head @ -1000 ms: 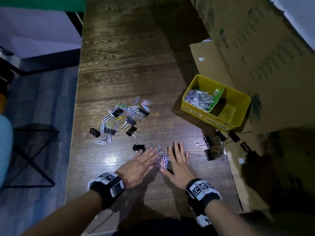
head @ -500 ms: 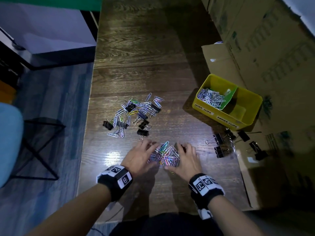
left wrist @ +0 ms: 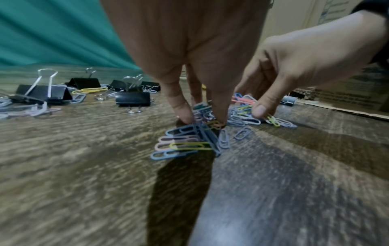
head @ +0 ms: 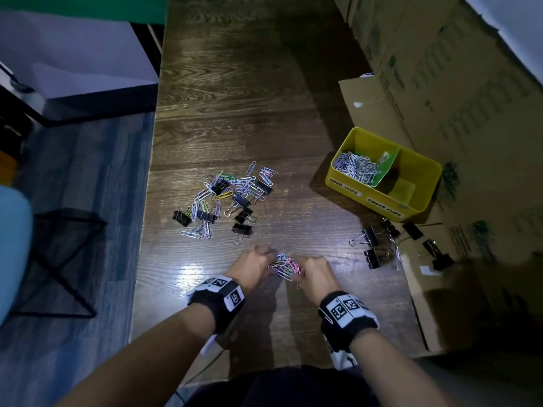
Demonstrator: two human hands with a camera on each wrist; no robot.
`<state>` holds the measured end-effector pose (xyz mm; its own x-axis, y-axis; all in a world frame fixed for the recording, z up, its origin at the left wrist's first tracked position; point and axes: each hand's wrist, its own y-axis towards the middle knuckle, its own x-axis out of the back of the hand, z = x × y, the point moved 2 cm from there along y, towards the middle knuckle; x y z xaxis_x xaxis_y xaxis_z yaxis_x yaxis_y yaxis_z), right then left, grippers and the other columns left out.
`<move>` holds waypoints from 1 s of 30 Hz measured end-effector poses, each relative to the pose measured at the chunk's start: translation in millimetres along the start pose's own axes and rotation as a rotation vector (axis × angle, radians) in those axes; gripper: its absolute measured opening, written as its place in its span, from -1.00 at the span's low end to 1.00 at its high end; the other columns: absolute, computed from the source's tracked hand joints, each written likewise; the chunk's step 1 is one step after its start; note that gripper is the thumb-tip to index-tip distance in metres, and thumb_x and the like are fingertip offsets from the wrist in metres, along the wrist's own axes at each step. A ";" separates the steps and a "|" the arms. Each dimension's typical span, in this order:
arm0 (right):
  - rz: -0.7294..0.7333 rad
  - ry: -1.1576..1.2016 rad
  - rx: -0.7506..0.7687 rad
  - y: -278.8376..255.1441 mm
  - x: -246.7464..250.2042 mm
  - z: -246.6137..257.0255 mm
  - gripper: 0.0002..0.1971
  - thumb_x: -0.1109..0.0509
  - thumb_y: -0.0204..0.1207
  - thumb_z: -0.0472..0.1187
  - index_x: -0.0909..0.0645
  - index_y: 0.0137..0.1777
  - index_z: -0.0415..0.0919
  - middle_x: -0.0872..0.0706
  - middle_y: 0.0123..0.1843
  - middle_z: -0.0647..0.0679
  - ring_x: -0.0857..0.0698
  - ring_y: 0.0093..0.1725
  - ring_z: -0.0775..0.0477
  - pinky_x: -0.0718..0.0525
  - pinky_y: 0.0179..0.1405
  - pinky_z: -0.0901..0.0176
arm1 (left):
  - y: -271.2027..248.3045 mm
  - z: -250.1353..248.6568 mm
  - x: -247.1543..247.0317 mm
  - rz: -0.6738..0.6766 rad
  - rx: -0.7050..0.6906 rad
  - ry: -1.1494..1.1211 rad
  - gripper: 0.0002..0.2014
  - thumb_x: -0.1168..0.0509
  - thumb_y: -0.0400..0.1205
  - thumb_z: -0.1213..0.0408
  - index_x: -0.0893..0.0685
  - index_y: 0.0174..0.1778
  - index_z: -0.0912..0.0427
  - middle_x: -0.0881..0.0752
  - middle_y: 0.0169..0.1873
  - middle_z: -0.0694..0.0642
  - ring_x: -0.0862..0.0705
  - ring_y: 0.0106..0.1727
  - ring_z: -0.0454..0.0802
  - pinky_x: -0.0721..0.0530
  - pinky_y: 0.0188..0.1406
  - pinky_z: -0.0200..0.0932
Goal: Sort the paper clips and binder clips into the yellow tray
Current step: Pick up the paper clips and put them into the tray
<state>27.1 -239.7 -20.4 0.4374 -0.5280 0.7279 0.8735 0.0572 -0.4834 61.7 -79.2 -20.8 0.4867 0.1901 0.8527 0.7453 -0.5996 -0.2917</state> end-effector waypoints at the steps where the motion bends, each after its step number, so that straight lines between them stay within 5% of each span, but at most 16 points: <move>1: 0.004 0.004 -0.011 0.3 1.8 -2.9 -0.75 -0.38 0.49 -0.15 -0.66 0.16 -0.03 -0.75 -0.09 -0.25 -0.74 -0.08 -0.25 -0.71 -0.03 0.01 | -1.4 1.9 2.4 -0.046 -0.019 -0.046 -0.80 -0.34 0.55 0.36 -0.72 0.08 0.25 -0.73 0.13 0.22 -0.64 0.15 0.22 -0.54 0.20 -0.04; 3: -0.002 0.039 -0.003 1.3 5.7 -6.8 -0.69 -0.37 0.50 -0.19 -0.64 0.23 0.05 -0.74 -0.08 -0.26 -0.71 -0.07 -0.25 -0.70 0.00 0.02 | -2.6 4.2 8.0 -0.125 -0.012 -0.135 -0.91 -0.39 0.47 0.44 -0.76 -0.15 0.27 -0.80 -0.15 0.21 -0.74 -0.09 0.14 -0.57 0.01 -0.15; 5: 0.002 0.116 -0.005 1.5 12.2 -9.2 -0.66 -0.41 0.50 -0.22 -0.65 0.26 0.08 -0.74 -0.06 -0.23 -0.71 -0.04 -0.21 -0.69 0.08 0.03 | -2.0 6.2 12.9 -0.142 0.072 -0.207 -0.92 -0.42 0.49 0.39 -0.79 -0.15 0.22 -0.82 -0.19 0.13 -0.75 -0.14 0.06 -0.57 -0.02 -0.25; 9: 0.000 0.296 -0.040 0.3 28.8 -17.5 -0.65 -0.52 0.44 -0.25 -0.70 0.24 -0.08 -0.78 0.01 -0.10 -0.72 0.03 -0.03 -0.64 0.16 0.19 | -0.6 18.8 18.1 -0.138 0.386 -0.549 -0.94 -0.50 0.46 0.31 -0.81 -0.18 0.11 -0.82 -0.20 0.06 -0.76 -0.25 -0.07 -0.67 -0.18 -0.30; 13: -0.088 0.505 -0.064 -4.7 51.0 -25.3 -0.60 -0.60 0.33 -0.34 -0.70 0.20 -0.24 -0.78 -0.06 -0.04 -0.71 -0.08 0.08 -0.67 0.14 0.25 | -1.8 24.5 40.2 -0.151 0.471 -0.844 -0.87 -0.53 0.40 0.40 -0.77 -0.30 0.07 -0.77 -0.48 -0.06 -0.70 -0.47 -0.20 -0.61 -0.43 -0.42; 18: -0.217 0.789 -0.074 -5.7 83.6 -36.6 -0.54 -0.63 0.22 -0.40 -0.70 0.16 -0.26 -0.74 -0.20 0.11 -0.74 -0.20 0.19 -0.68 -0.13 0.42 | 20.2 11.1 88.5 -0.135 0.404 -1.115 -0.88 -0.46 0.39 0.55 -0.76 -0.20 0.33 -0.80 -0.43 0.15 -0.76 -0.41 -0.03 -0.75 -0.29 -0.27; 23: -0.327 1.003 0.028 -1.5 134.4 -25.7 -0.57 -0.58 0.23 -0.53 -0.69 0.05 -0.14 -0.78 -0.23 0.09 -0.72 -0.30 0.35 -0.66 -0.22 0.49 | 89.8 -32.9 137.8 -0.161 0.239 -1.166 -0.88 -0.40 0.43 0.61 -0.71 -0.20 0.33 -0.77 -0.50 0.07 -0.72 -0.46 -0.13 -0.70 -0.34 -0.36; 27: -0.395 1.051 0.125 7.7 173.7 -16.4 -0.56 -0.57 0.21 -0.56 -0.71 -0.02 -0.06 -0.81 -0.28 0.21 -0.72 -0.24 0.27 -0.70 -0.05 0.35 | 160.2 -62.4 155.2 -0.169 0.152 -1.064 -0.90 -0.44 0.44 0.54 -0.73 -0.24 0.28 -0.74 -0.55 0.00 -0.67 -0.50 -0.19 -0.71 -0.33 -0.30; 30: -0.468 1.063 0.166 19.1 207.6 -12.9 -0.56 -0.56 0.22 -0.56 -0.70 0.04 -0.14 -0.82 -0.25 0.22 -0.76 -0.18 0.25 -0.71 -0.06 0.36 | 207.8 -77.4 151.8 -0.196 0.135 -0.751 -0.93 -0.51 0.41 0.41 -0.79 -0.24 0.21 -0.73 -0.50 -0.03 -0.61 -0.48 -0.28 -0.61 -0.36 -0.32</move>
<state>131.8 -359.2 115.2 -0.2638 -0.9645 0.0075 0.9534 -0.2620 -0.1495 255.1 -235.2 81.5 0.4822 0.7861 0.3867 0.8750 -0.4101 -0.2574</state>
